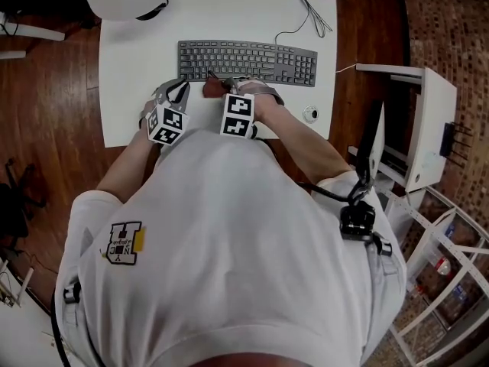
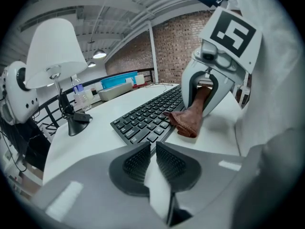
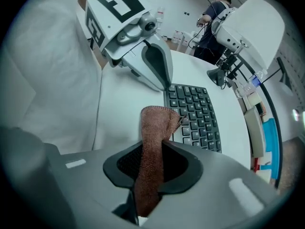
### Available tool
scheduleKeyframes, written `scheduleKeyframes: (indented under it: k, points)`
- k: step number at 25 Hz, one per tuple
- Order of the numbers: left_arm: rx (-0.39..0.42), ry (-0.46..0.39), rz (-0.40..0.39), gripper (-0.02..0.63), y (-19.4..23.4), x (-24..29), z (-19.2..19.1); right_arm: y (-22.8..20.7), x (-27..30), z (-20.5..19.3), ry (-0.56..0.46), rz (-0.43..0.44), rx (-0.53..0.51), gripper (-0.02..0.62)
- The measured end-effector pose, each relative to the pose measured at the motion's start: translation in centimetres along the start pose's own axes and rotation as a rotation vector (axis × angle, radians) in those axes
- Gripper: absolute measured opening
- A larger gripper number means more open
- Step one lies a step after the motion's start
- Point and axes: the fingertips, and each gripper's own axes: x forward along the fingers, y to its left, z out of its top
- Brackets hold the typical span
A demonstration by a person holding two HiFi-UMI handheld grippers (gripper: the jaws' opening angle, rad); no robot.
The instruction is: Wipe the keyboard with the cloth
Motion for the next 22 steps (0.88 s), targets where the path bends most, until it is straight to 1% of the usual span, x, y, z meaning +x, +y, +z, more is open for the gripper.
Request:
scheduleKeyframes:
  k: [2,5,8,10,11,13,16,17,22]
  points:
    - [-0.004,-0.001,0.003,0.037,0.0,-0.4,0.4,-1.5,-0.7,0.4,-0.020,-0.010,0.024,0.087]
    - [-0.044,-0.015,0.026,0.038,1.4,-0.6,0.4,-6.2,-0.6,1.5,-0.048,-0.059,0.083,0.087]
    - [-0.081,-0.014,0.047,0.037,3.0,-0.2,0.4,-12.0,0.1,2.1,-0.039,-0.141,0.112,0.088]
    - [-0.095,-0.003,0.053,0.037,3.7,0.0,0.5,-14.6,0.5,2.5,-0.022,-0.164,0.126,0.087]
    - [-0.100,-0.001,0.049,0.037,3.9,-0.1,0.6,-15.2,0.6,2.6,-0.012,-0.165,0.128,0.087]
    - [-0.108,-0.004,0.033,0.031,4.0,-0.2,0.7,-15.2,0.7,2.8,0.002,-0.155,0.122,0.087]
    - [-0.118,-0.020,0.019,0.014,3.8,-0.4,0.7,-13.4,0.3,2.9,-0.001,-0.140,0.112,0.087]
    - [-0.121,-0.022,0.018,0.002,3.7,-0.4,0.6,-12.4,0.1,2.9,-0.002,-0.130,0.104,0.087]
    - [-0.127,-0.024,0.012,0.000,3.8,-0.3,0.2,-6.5,0.0,3.2,-0.015,-0.062,0.054,0.087]
